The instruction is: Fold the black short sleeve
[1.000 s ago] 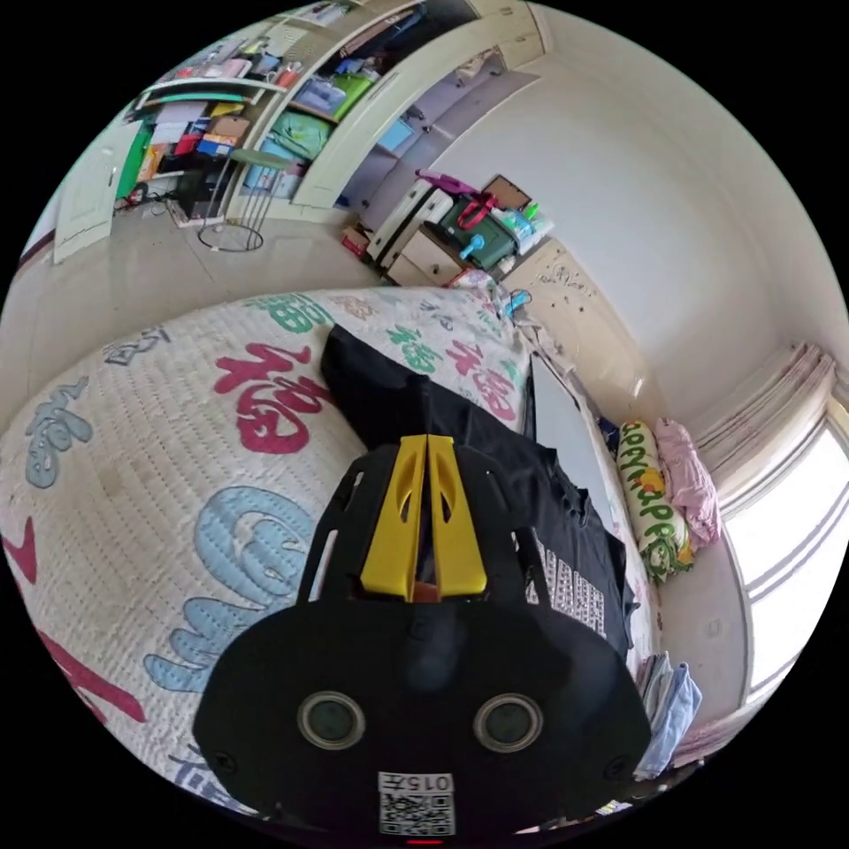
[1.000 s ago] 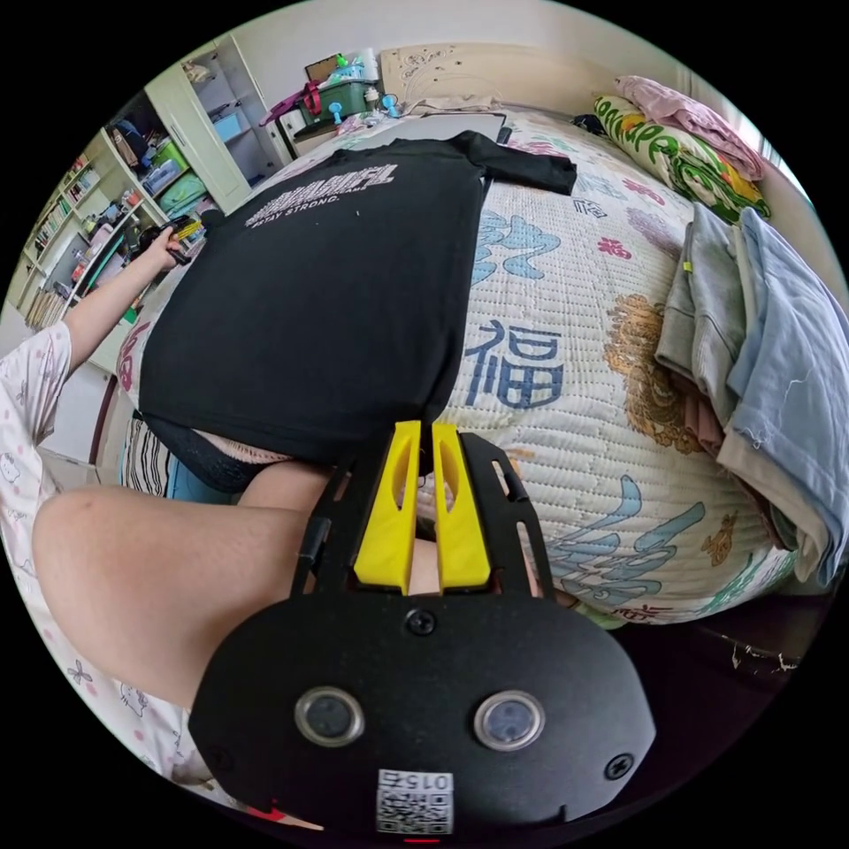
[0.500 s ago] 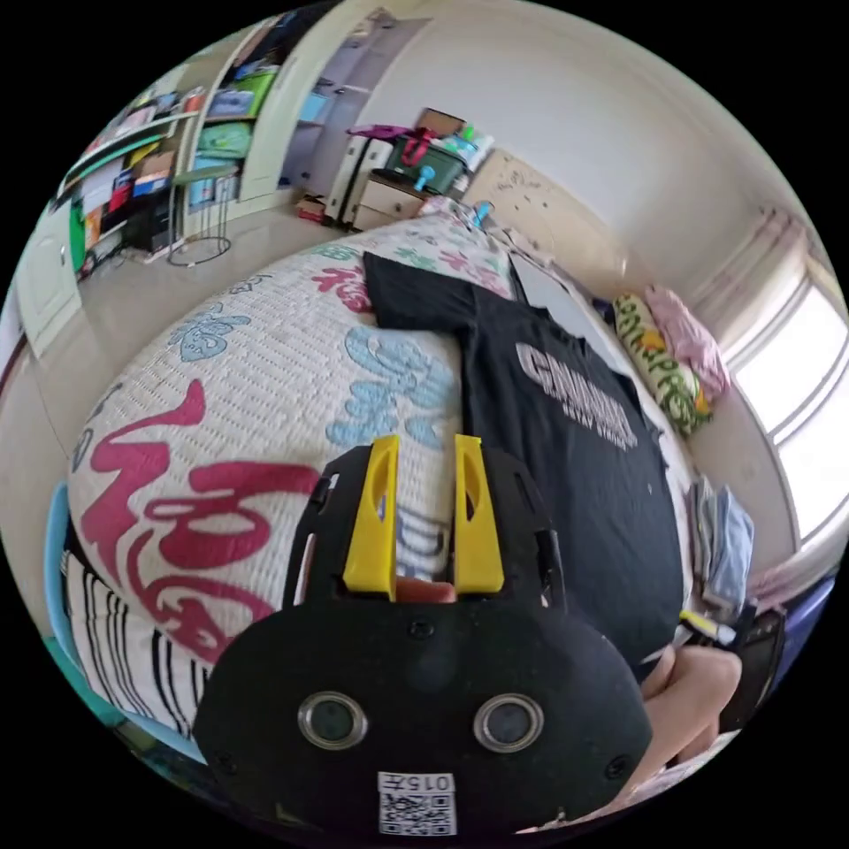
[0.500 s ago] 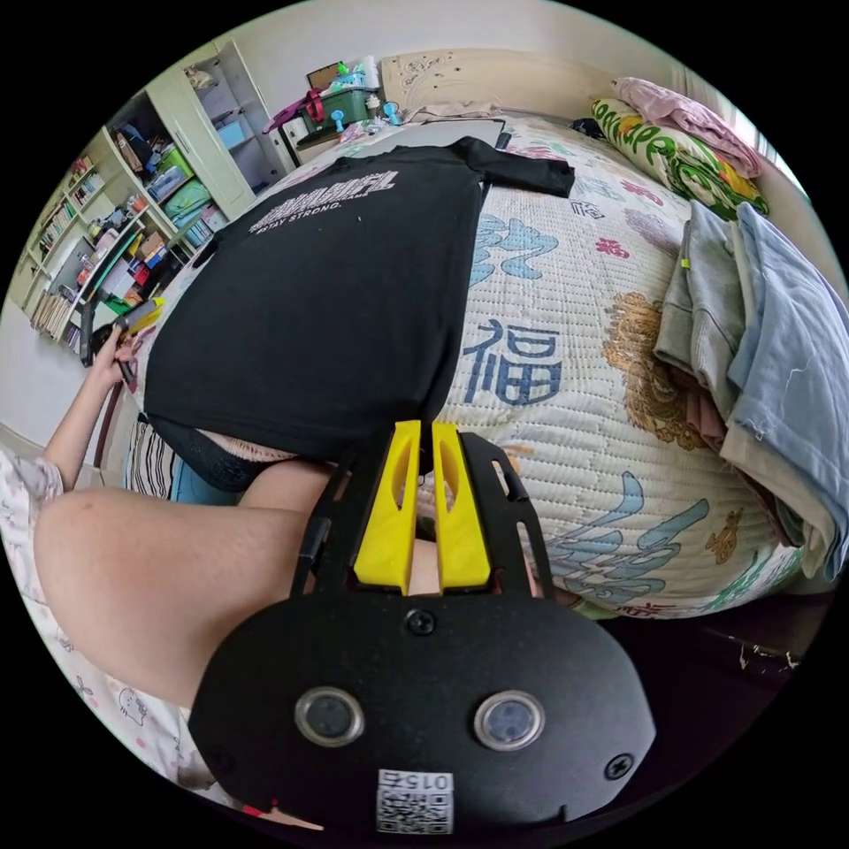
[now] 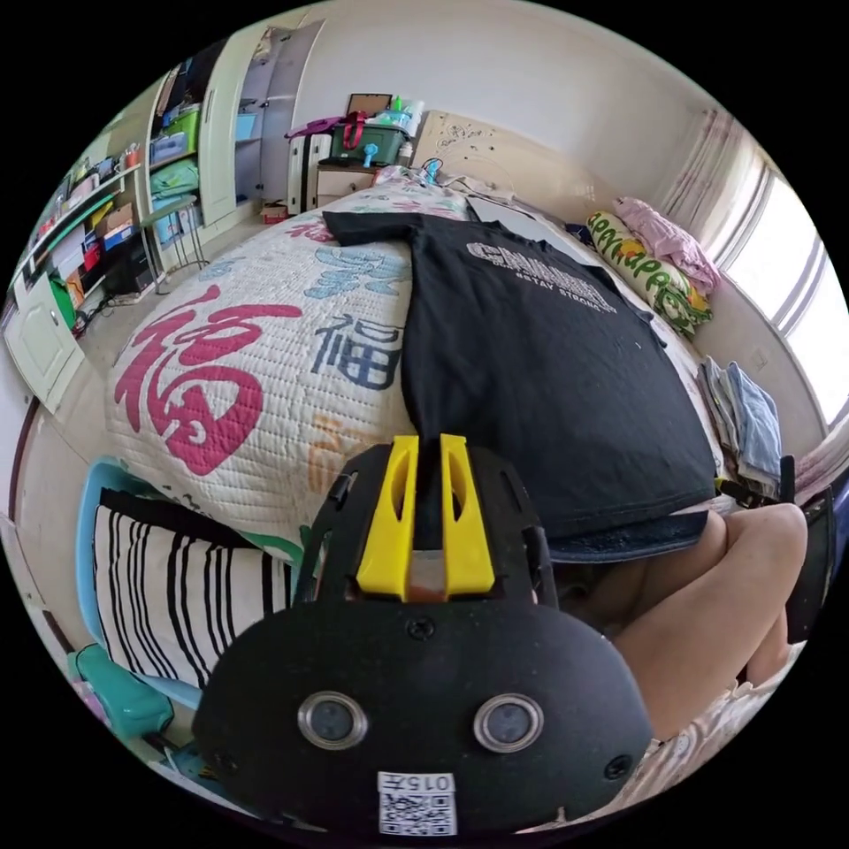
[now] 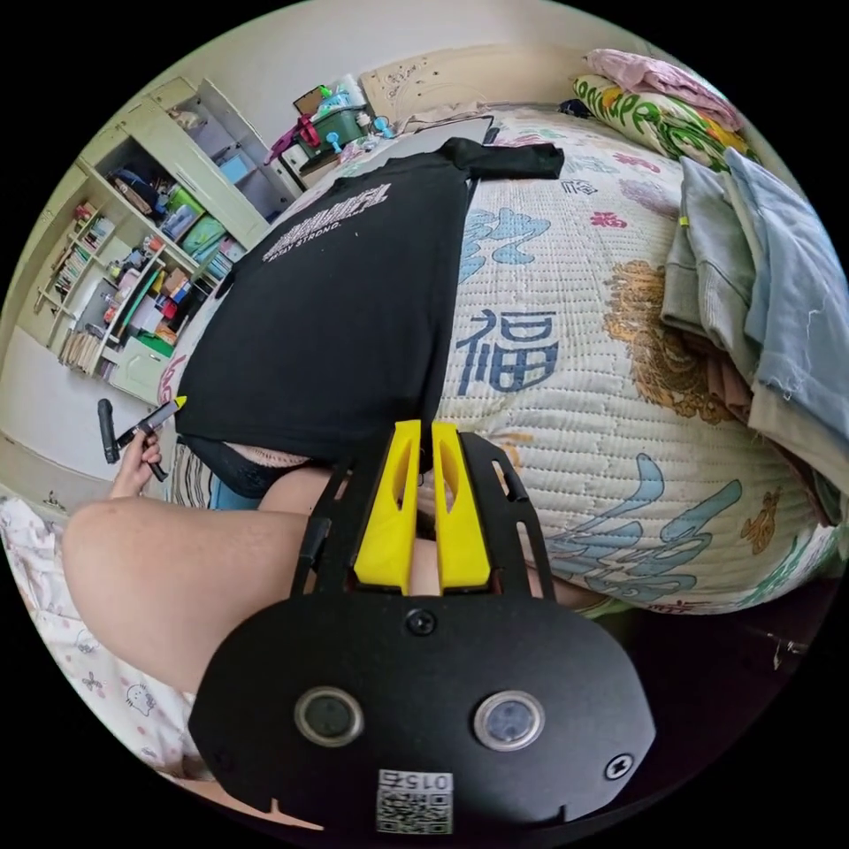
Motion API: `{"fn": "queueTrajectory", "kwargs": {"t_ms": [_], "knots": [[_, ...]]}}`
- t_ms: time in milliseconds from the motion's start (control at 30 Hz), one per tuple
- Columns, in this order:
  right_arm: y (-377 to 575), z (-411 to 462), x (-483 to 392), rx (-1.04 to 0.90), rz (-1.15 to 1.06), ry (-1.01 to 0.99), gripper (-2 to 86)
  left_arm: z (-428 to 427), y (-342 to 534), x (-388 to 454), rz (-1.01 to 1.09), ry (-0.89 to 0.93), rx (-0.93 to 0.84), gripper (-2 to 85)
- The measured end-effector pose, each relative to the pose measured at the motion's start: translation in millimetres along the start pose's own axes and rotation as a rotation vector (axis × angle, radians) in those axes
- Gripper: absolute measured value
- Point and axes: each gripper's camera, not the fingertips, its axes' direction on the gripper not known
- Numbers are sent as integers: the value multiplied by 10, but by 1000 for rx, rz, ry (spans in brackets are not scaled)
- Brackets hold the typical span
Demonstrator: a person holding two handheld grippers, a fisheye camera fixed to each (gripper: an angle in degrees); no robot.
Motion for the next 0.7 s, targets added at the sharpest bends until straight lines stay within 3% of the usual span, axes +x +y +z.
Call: {"fn": "queueTrajectory", "kwargs": {"t_ms": [233,433,700], "knots": [[48,360,-580,-28,-155,320,11,219,219,-207,-11,-6,19,9],[62,516,-470,-19,-116,273,11,616,469,-287,-35,-30,90,5],[47,766,-557,-25,-130,318,14,1005,589,24,211,-264,55,1]]}}
